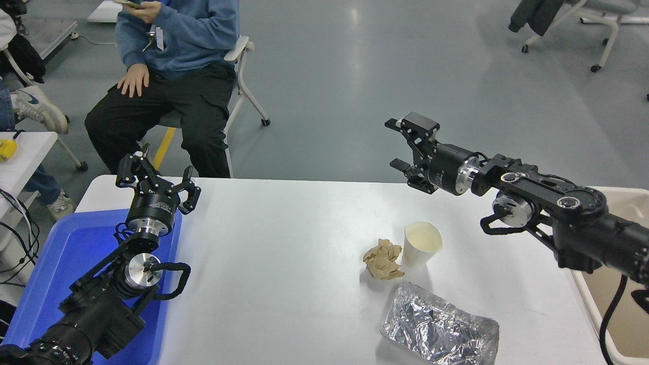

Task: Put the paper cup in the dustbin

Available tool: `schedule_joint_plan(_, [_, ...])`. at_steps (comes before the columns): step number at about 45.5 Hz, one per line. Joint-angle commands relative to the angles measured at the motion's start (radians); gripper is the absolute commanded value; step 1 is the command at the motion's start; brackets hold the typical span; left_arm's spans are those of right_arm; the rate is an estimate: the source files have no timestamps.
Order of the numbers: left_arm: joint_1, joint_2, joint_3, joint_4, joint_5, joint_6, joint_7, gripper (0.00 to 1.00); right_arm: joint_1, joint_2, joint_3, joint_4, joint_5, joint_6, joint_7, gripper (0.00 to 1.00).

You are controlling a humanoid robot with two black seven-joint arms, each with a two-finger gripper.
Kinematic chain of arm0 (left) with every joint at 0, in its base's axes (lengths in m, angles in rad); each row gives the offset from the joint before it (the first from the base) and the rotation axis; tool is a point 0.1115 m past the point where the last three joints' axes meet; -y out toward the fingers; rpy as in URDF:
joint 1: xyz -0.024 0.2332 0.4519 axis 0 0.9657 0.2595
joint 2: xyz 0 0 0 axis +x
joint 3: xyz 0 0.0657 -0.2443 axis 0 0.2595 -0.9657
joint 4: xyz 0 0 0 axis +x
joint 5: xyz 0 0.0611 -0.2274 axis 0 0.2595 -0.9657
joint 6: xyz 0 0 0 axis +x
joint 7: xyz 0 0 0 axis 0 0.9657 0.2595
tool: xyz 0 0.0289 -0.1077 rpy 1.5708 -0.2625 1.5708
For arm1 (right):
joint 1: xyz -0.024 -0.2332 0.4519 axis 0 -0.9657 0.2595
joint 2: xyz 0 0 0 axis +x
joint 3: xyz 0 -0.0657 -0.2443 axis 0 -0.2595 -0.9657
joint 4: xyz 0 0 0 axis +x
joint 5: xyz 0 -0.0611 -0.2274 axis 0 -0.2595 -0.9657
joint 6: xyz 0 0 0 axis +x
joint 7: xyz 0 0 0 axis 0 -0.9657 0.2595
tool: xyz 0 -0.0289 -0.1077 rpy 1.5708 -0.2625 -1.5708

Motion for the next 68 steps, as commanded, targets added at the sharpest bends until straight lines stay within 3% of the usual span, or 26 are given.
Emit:
schedule_joint_plan(1, [0.000, 0.000, 0.000, 0.000, 0.000, -0.001, 0.000, 1.00, 0.025, -0.013, -0.096, -0.008, -0.319, -0.018, 0.001, 1.00])
schedule_joint_plan(11, [0.000, 0.000, 0.000, 0.000, 0.000, -0.001, 0.002, 1.00, 0.025, -0.016, -0.165, -0.023, -0.662, -0.074, 0.005, 1.00])
schedule_joint_plan(28, [0.000, 0.000, 0.000, -0.002, 0.000, -0.001, 0.002, 1.00, 0.025, -0.058, -0.359, -0.017, -0.807, -0.184, 0.030, 1.00])
schedule_joint_plan(68, [0.000, 0.000, 0.000, -0.002, 0.000, -0.001, 0.002, 1.00, -0.061, -0.056, -0.412, -0.032, -0.821, -0.219, 0.078, 0.98])
